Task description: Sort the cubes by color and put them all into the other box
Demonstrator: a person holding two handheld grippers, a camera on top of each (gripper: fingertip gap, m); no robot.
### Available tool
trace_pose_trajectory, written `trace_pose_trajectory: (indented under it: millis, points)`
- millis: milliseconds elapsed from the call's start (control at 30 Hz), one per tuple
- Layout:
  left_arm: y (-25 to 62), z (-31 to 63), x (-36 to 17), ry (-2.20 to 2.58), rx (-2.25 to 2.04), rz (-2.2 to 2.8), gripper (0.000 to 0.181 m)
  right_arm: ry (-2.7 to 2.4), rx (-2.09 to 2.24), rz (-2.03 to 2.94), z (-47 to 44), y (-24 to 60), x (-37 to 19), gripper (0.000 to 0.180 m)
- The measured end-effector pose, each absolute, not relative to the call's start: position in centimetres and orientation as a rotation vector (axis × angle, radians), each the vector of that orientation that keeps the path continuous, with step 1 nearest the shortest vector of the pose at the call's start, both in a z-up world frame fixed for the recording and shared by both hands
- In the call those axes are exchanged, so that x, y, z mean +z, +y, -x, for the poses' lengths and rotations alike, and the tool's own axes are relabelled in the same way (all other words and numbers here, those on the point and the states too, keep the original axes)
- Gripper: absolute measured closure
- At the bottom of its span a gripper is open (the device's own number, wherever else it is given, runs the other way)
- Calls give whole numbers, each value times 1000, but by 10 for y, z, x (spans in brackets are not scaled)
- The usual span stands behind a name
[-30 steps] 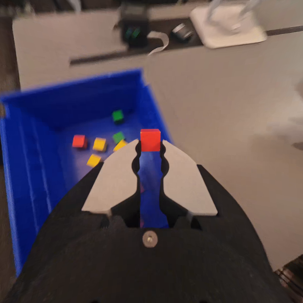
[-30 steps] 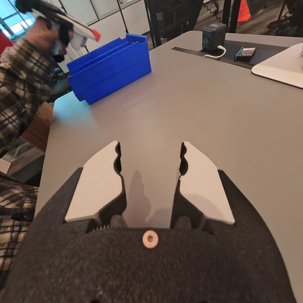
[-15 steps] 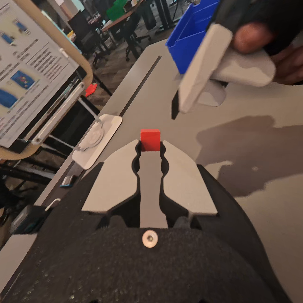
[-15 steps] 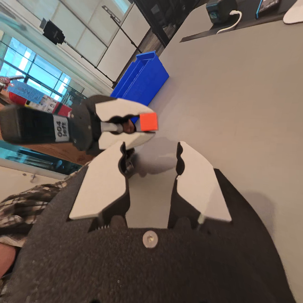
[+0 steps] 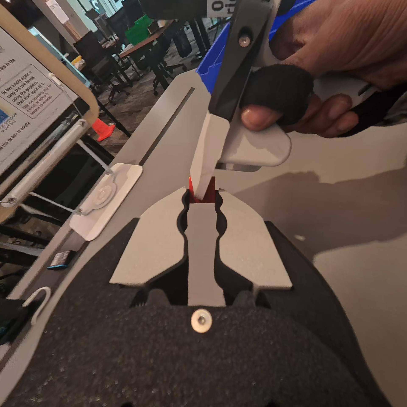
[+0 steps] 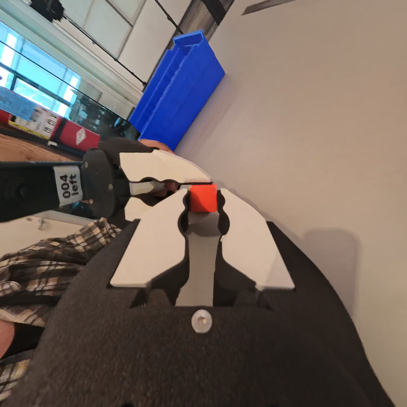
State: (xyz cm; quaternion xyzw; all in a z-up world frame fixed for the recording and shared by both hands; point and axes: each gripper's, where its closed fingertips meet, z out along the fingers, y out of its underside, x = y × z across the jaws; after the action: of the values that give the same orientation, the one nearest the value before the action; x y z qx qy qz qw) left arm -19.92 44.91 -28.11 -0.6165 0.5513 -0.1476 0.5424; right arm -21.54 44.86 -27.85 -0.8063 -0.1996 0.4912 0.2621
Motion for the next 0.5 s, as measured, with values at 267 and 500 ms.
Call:
trace_pose_trajectory:
  millis: [267,500]
  points:
    - [440,199,-295,1272,-610,1512,134,-481,740,2327,52,482,-232,157]
    - [438,195,-302,1305,-614,1500,132,-125,102,2676,-175,513,-269,157]
